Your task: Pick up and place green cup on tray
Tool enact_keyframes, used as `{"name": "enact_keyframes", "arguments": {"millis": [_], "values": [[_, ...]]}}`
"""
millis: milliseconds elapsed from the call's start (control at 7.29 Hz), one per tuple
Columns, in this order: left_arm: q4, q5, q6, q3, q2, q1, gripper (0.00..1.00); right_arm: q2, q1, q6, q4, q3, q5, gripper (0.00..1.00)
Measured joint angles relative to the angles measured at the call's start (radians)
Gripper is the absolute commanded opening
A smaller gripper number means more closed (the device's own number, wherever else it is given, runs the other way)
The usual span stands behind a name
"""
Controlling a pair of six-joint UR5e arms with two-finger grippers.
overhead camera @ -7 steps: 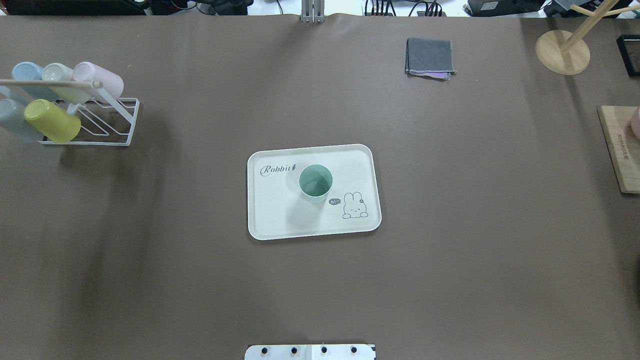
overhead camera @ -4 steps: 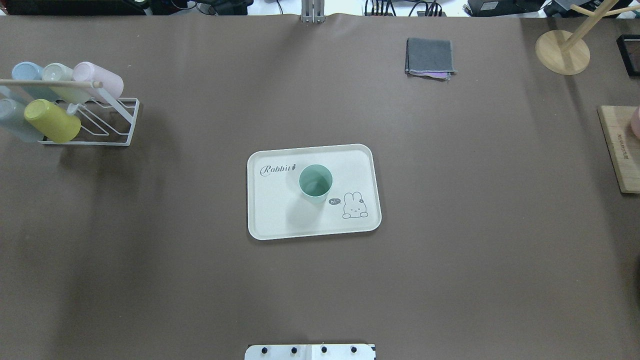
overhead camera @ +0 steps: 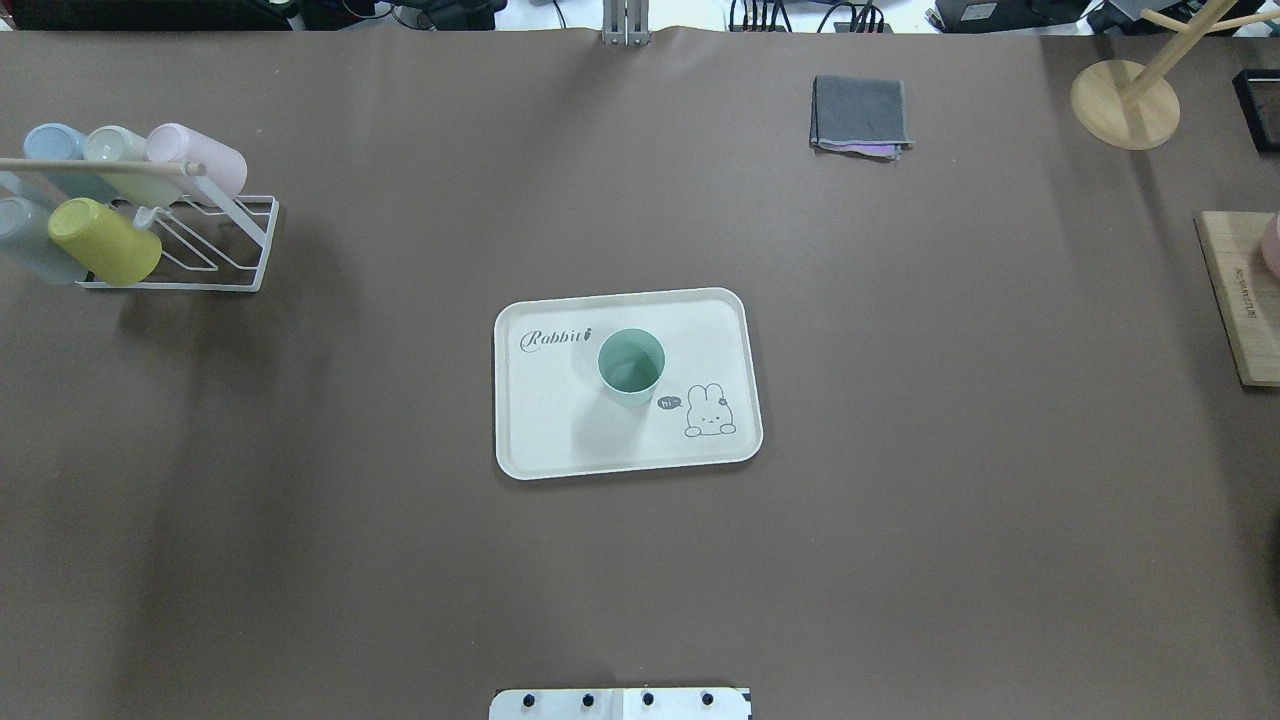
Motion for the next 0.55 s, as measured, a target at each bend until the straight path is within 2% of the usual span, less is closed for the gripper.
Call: {"name": "enact_keyframes", "arguments": {"millis": [549], "values": [[0.003,-0.006,0.006,0.015,0.009,-0.007,0.98,0.000,0.000,0.000,0.000,0.000,0.000,1.00]]}}
